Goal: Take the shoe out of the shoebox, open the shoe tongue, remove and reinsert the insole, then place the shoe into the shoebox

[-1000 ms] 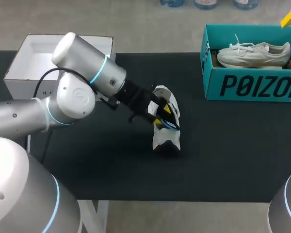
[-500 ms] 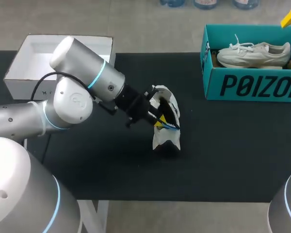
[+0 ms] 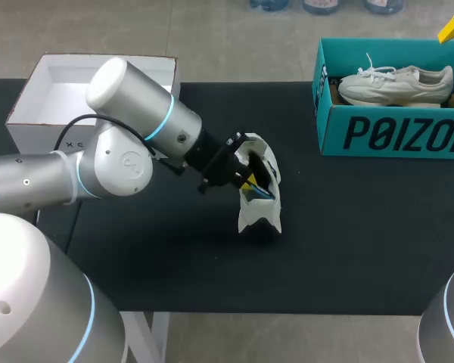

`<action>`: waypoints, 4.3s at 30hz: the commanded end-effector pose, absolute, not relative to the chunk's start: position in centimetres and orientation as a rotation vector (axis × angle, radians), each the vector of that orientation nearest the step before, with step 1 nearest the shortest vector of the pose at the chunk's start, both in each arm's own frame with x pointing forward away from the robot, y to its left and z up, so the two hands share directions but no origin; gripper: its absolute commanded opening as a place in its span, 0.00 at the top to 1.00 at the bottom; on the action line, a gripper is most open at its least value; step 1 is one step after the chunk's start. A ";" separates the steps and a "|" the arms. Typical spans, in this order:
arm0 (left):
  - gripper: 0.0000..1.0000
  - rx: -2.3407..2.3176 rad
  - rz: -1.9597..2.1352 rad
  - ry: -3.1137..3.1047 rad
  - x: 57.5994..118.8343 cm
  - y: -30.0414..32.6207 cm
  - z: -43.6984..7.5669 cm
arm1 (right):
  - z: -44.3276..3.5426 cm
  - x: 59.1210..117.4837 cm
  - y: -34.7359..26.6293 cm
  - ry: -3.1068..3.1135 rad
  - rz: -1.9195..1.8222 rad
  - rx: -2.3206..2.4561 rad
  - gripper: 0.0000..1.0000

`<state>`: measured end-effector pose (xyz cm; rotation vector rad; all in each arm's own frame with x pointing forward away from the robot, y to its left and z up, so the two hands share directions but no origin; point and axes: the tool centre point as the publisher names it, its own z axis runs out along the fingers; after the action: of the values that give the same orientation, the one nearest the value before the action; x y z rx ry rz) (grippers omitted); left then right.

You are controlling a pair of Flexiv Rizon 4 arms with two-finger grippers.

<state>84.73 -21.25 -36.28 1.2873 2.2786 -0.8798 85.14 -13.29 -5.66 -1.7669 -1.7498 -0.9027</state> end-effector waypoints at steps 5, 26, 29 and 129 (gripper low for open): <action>0.70 1.219 -0.987 2.287 84.1 -21.5 -35.8 | -5.6 85.3 -13.3 -1.751 -0.896 -1.767 0.00; 1.00 1.312 -1.050 2.275 82.0 -22.9 -35.5 | -5.6 85.3 -13.3 -1.751 -0.896 -1.767 0.00; 1.00 1.324 -1.057 2.282 82.1 -23.5 -36.1 | -5.6 85.3 -13.3 -1.751 -0.896 -1.767 0.00; 1.00 2.221 -0.470 2.354 85.0 -23.2 -37.2 | -5.6 85.3 -13.3 -1.751 -0.896 -1.767 0.00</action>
<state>84.72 -23.71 -37.83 2.2225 2.3587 -0.5011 85.14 -13.29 -5.65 -1.7670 -1.7500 -0.9024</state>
